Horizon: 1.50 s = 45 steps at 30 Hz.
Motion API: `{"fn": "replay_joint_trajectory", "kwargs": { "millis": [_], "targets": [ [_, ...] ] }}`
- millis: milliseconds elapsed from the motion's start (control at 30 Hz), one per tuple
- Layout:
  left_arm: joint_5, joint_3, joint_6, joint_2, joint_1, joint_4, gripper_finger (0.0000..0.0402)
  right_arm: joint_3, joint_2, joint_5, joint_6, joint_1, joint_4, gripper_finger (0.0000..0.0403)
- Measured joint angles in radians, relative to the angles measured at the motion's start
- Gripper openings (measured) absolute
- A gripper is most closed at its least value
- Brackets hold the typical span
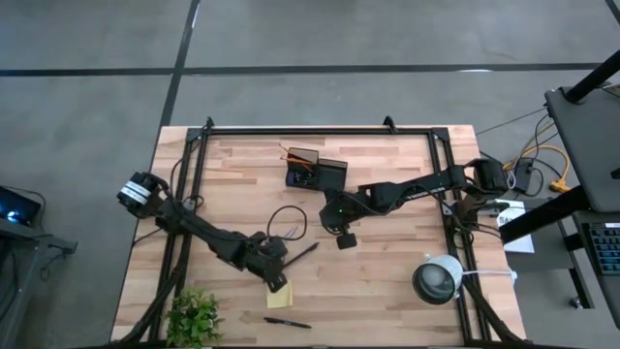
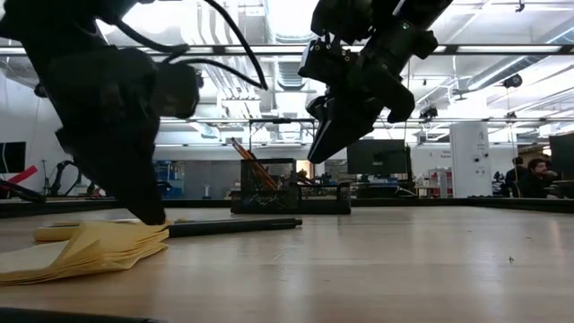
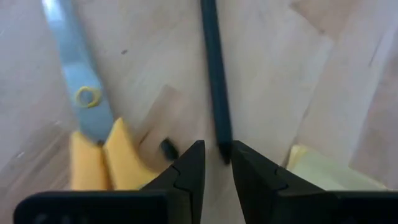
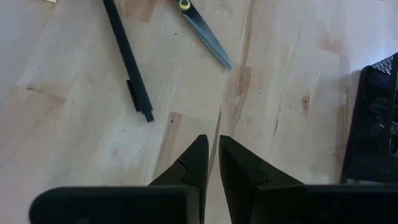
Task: Pick and place office supplies into organizer
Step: Put the top black pen into the desk organizer
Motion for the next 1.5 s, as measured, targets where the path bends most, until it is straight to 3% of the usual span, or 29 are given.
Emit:
{"fn": "replay_joint_trajectory", "kwargs": {
  "millis": [200,400,533,767,1100,1267,1500],
  "targets": [
    [0.006,0.0,0.001,0.029,0.001,0.053,0.0058,0.0,0.0,0.0,0.025,0.0,-0.002,0.0029],
    [0.014,0.003,0.0,0.043,0.001,0.06,0.0014,0.0,0.0,-0.001,0.019,0.001,-0.003,0.0029],
    [0.013,0.005,0.0,0.062,0.007,0.079,0.0008,0.0,0.0,-0.017,0.019,0.003,-0.005,0.0029],
    [0.014,0.003,0.0,0.099,0.015,0.147,0.0003,0.0,0.0,-0.14,0.075,0.009,-0.075,0.0029],
    [0.021,0.001,-0.001,0.141,0.021,0.175,0.0001,0.0,0.003,-0.197,0.082,0.036,-0.138,0.003],
    [0.024,0.001,0.0,0.155,0.03,0.216,0.0001,0.0,0.034,-0.237,0.08,0.036,-0.127,0.0056],
    [0.026,0.0,0.017,0.153,0.037,0.219,0.0001,0.0,0.059,-0.24,0.071,0.042,-0.069,0.0123]
  ]
}}
